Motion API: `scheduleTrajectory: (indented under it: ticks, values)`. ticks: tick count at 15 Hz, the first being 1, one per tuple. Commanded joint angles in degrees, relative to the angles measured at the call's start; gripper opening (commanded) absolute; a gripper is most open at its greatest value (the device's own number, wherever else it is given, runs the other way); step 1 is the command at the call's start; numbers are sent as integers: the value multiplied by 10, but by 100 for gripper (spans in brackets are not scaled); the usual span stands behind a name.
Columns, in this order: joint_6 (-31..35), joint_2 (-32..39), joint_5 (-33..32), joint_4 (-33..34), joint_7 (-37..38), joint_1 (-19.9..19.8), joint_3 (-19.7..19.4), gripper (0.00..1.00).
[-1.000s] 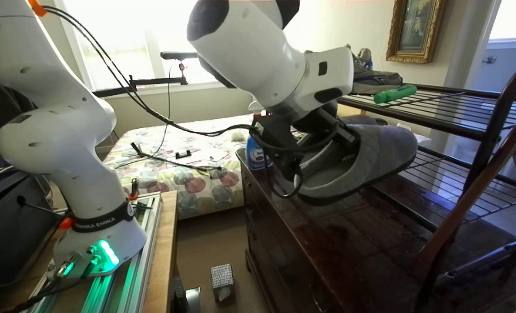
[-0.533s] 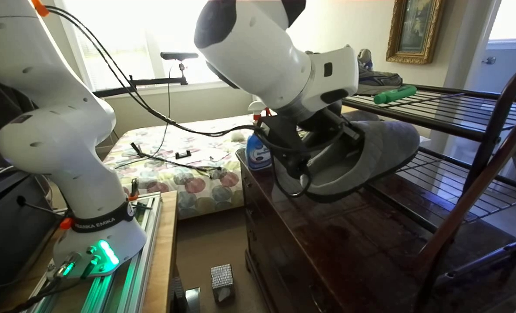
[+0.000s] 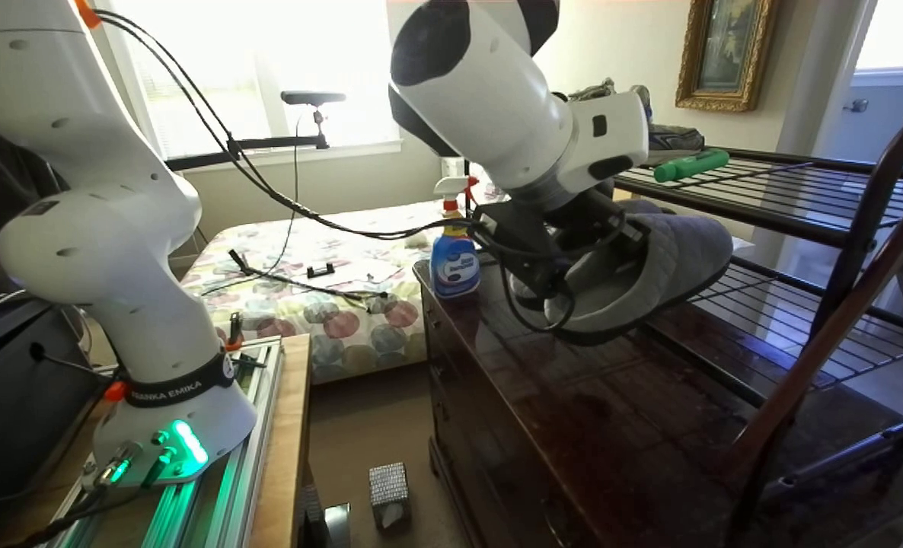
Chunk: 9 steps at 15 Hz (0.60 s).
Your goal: Put the grey slippers on the bottom shelf of the shoe rack.
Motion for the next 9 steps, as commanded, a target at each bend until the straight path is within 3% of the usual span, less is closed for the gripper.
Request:
scheduleTrajectory:
  ticks: [1,6,9]
  values:
    - [28,40,-28,53,44,13,19,2]
    - [36,76,-90,68,135,11,21,2]
    - [49,88,-76,70,161,11,18,2]
